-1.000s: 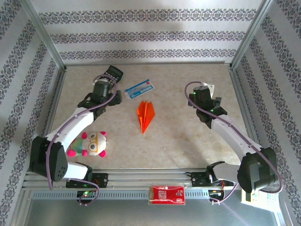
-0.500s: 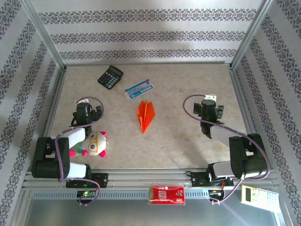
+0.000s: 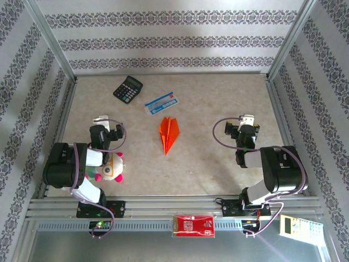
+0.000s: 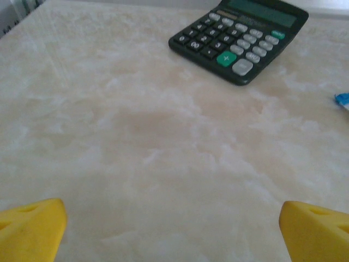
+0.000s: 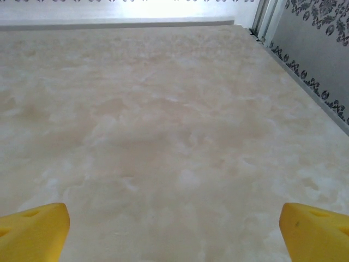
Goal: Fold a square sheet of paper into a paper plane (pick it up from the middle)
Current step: Reset both arms
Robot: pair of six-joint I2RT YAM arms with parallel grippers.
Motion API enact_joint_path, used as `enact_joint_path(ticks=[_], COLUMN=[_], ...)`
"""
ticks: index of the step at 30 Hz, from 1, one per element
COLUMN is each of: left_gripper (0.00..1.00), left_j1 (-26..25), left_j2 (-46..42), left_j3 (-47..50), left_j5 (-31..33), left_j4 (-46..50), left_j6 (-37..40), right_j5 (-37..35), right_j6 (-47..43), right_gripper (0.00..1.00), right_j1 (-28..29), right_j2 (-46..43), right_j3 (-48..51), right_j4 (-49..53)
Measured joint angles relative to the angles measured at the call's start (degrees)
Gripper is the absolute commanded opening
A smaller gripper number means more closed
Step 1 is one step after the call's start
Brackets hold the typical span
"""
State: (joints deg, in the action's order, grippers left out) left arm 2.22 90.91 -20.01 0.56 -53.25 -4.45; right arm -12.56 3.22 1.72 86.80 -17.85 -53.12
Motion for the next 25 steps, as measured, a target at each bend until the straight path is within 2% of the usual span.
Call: enact_joint_path(ticks=[8,16,25], left_gripper=[1.0,1.0,1.0], left_j1=[-0.4,-0.4,-0.4], left_j2=[0.1,0.1,0.1], left_j3=[0.7,-0.9,-1.0], left_j5=[0.4,-5.3,-6.6], left_j4=[-3.3,-2.4,-2.4], left_j6=[1.2,3.5,4.3], right_j5=[0.0,0.0,0.0], right_j6=[0.0,0.0,-0.2], right_gripper=[0.98,0.98,0.98], right_j1=[0.0,0.0,0.7], right_j2=[0.3,0.3,0.3], right_j3=[-0.4,-0.4,-0.4], right_j4=[-1.2,-1.2,-1.1])
